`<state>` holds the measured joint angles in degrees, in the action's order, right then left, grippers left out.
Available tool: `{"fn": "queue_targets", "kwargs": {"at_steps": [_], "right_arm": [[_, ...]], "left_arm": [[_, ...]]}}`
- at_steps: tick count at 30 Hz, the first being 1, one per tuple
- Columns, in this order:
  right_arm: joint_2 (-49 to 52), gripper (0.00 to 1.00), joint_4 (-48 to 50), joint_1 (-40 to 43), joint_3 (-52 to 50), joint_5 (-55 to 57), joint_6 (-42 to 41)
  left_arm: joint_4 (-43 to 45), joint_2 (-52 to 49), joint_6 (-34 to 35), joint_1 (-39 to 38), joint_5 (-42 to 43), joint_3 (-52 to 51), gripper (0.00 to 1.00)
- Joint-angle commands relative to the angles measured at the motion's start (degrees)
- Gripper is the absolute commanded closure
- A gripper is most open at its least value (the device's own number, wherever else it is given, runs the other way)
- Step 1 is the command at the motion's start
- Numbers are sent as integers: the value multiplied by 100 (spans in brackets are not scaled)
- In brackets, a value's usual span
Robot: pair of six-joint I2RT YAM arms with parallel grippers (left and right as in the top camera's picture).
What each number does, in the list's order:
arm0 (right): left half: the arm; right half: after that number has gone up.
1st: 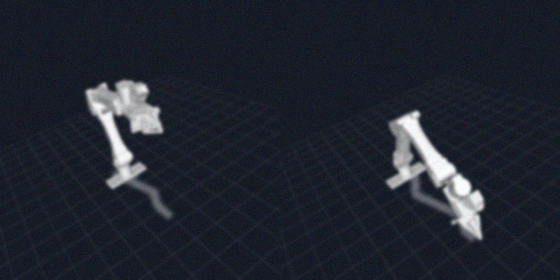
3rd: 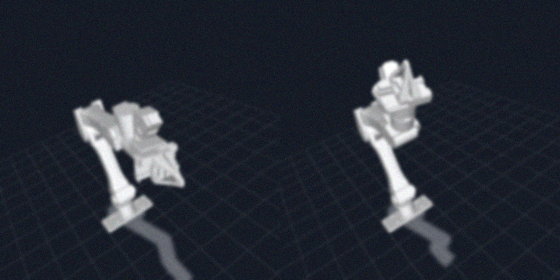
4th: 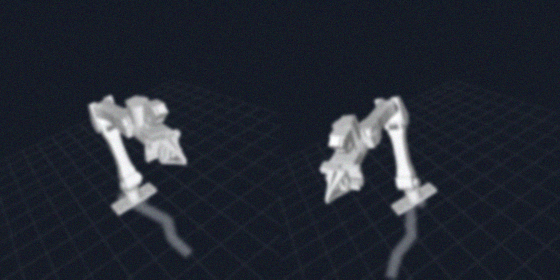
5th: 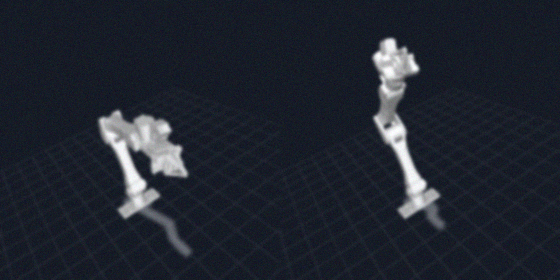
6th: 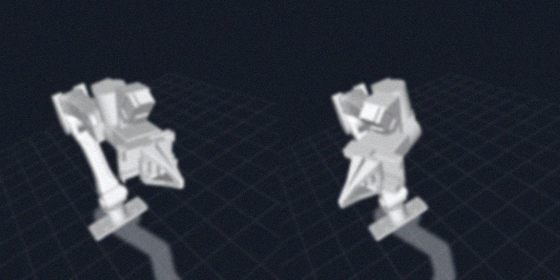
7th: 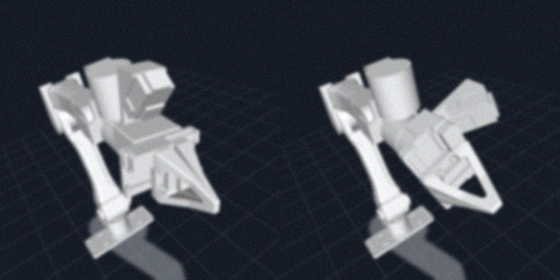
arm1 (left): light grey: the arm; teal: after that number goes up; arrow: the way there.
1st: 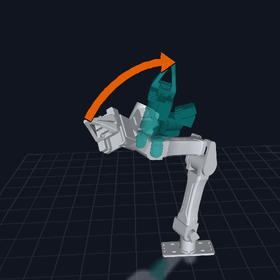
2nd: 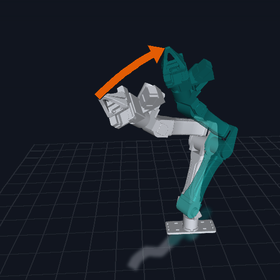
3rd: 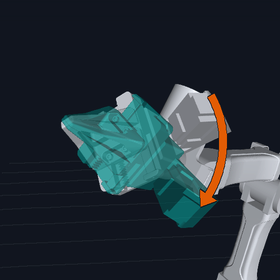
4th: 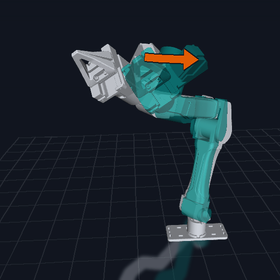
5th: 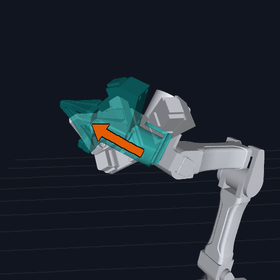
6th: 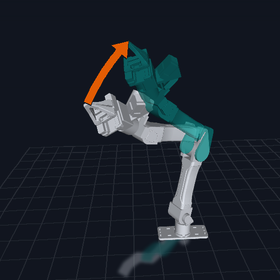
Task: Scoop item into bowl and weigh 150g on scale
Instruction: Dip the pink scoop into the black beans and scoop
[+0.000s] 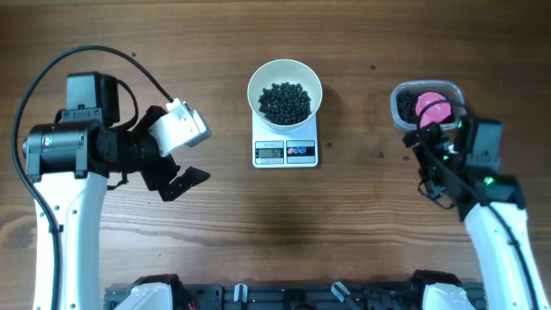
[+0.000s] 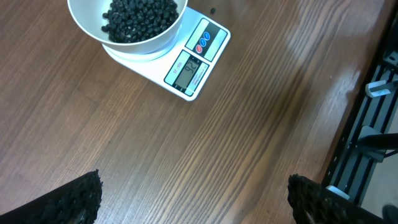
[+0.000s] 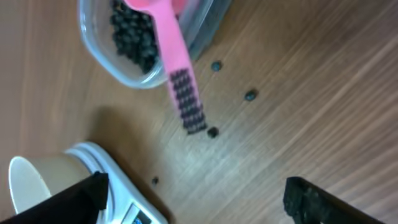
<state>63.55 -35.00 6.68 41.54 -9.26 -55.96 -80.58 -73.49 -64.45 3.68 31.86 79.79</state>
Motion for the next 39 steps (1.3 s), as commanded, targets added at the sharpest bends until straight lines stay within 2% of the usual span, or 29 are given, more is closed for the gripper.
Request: {"fn": "queue_targets", "kwargs": {"at_steps": [1,9,15,18,25,31,34,39], "right_arm": [[-33,8,835,-24,-741,-164,-422],[201,19,1937,-24,-951,275,-621],[527,24,2284,-24,-953,422,-874],[728,35,2448,-24,-953,411,-918],[1014,44,2920,-24,-953,570,-1283],[1016,59,2940,-24,-953,667,-1322],[1016,73,2962,-24,-953,662,-1327],[1016,80,2964,-24,-953,579,-1325]], "left_arm": [[-4,63,-114,24,127,111,0],[-4,63,-116,24,127,111,0],[-4,63,-114,24,127,111,0],[-4,63,-116,24,127,111,0],[-4,63,-114,24,127,111,0],[-4,63,-114,24,127,111,0],[-4,63,-116,24,127,111,0],[-4,63,-116,24,127,111,0]]}}
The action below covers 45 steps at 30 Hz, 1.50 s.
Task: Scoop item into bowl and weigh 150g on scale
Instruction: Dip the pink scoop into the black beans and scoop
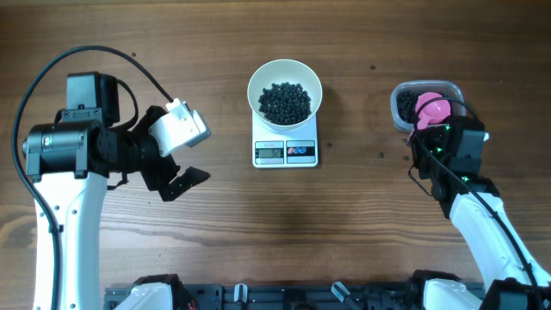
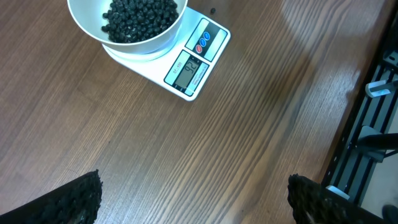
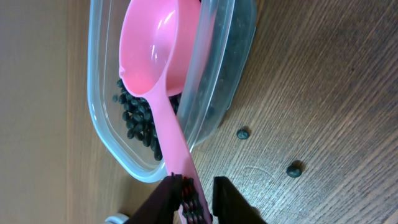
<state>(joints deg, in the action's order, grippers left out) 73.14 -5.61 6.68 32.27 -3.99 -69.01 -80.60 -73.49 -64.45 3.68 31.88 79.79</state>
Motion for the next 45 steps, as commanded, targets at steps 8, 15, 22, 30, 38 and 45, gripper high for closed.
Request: {"fn": "queue_targets", "kwargs": {"at_steps": [8,15,22,30,38,45], "right_arm": [[57,53,13,-24,-26,37,-20],[57,32,-376,-24,-87,-9,-85],[52,41,660,-31,-562,-129,-170],[52,53,1429,-31,-839,-162,-334],[52,56,1718,-28,-839,-142,-479],[52,56,1718,-31,-841,-192,-621]], "left_arm": [[-2,63,-116,24,125,111,0],[-2,63,-116,24,125,111,0],[-2,63,-116,24,125,111,0],[-2,63,-116,24,125,111,0],[-2,63,-116,24,125,111,0],[-2,63,-114,24,125,111,0]]}}
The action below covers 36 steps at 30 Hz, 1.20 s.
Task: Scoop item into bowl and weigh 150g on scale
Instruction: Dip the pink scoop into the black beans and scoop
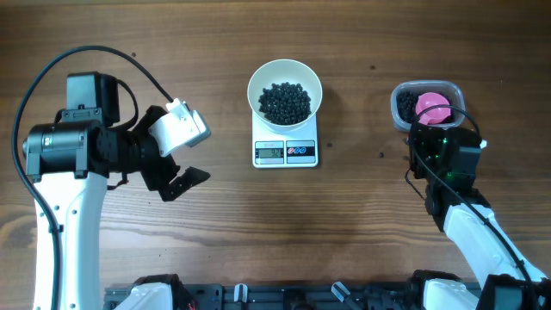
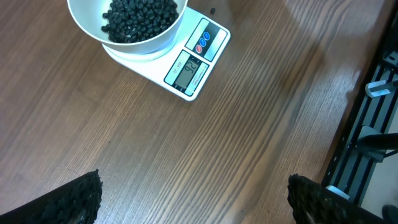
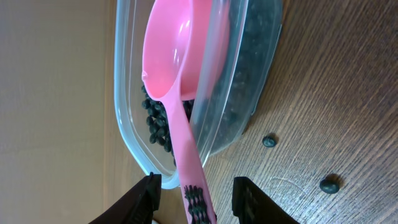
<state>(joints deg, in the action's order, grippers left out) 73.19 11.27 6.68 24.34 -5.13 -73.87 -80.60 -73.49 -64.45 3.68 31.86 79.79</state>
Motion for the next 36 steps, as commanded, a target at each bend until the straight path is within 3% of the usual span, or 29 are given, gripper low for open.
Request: {"fn": "queue_targets", "kwargs": {"at_steps": [1,3,12,21,33,36], "right_arm": [[50,58,31,-31,-46,-94,-138],[50,62,72,-31,-46,-94,-133],[55,58,181,-31,-46,-363,-170],[55,63,184,-31,-46,-376,-295],[55,78,184,-31,-46,-284,-389],[55,88,186,-31,-46,-286,-411]], "left_arm": [[-2,63,-116,24,127,111,0],[-2,63,-114,24,127,111,0],[-2,63,-116,24,127,111,0],[-2,63,-116,24,127,111,0],[-2,63,-116,24,127,111,0],[-2,63,-116,24,127,111,0]]}}
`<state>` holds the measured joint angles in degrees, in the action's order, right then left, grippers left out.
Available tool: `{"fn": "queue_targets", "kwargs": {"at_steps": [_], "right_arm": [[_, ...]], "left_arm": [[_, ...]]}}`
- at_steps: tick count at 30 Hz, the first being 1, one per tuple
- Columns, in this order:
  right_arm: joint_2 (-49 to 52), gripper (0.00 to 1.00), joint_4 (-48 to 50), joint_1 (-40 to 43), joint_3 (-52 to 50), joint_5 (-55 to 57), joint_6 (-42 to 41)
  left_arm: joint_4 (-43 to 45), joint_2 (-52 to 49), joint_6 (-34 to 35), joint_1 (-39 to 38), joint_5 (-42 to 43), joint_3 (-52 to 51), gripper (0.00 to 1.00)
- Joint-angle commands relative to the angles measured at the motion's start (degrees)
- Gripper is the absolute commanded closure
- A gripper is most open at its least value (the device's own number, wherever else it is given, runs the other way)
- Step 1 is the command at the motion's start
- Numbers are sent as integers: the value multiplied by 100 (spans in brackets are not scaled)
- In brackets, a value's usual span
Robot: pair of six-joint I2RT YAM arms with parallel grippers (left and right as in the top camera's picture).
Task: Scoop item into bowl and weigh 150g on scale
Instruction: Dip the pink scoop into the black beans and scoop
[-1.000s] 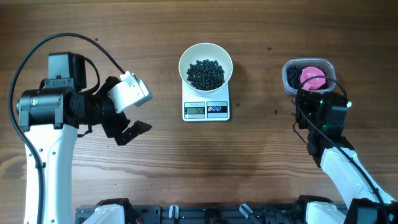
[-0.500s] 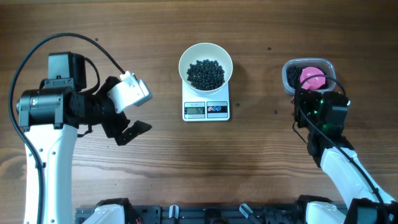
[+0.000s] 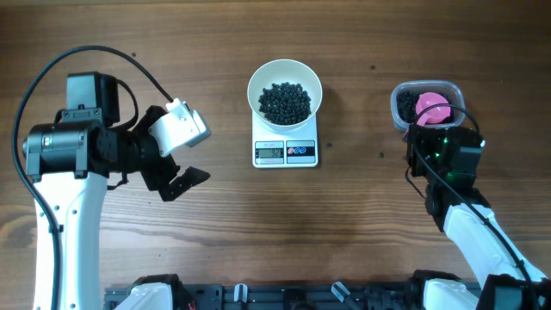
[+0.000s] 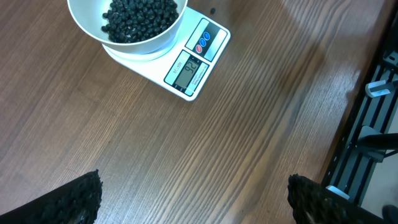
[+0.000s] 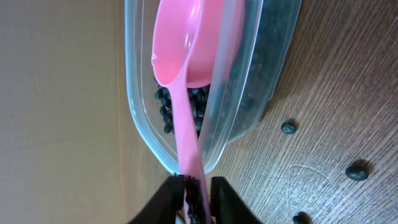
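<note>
A white bowl of black beans sits on the white scale at the table's middle, and both show in the left wrist view as bowl and scale. At the right stands a clear container of black beans with the pink scoop lying in it. In the right wrist view the scoop has its empty cup over the container and its handle over the rim. My right gripper is shut on that handle. My left gripper hangs open and empty left of the scale.
Loose beans lie on the wood beside the container, another bean nearer my right arm. A black rail runs along the table's front edge. Bare wood lies between the scale and each arm.
My right gripper's fingers stood apart on either side of the scoop handle; now they are shut on it. The scoop still lies in the container. The left arm has not moved.
My right gripper first stood wide open short of the container, the scoop handle pointing toward it. Then its fingers flanked the handle closely, then more widely. Now they clamp the handle. The left gripper, bowl and scale have stayed as they were.
</note>
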<state>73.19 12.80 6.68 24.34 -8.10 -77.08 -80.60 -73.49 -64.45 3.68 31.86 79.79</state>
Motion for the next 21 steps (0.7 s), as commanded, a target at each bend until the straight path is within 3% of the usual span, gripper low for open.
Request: {"fn": "queue_targets", "kwargs": {"at_steps": [1,21], "right_arm": [[55,93,28,-31,-46,9,-90],[-55,95,-319,-28,-11,-822,428]], "left_arm": [[-2,63,-116,24,127,111,0],[-2,63,-114,24,127,111,0]]}}
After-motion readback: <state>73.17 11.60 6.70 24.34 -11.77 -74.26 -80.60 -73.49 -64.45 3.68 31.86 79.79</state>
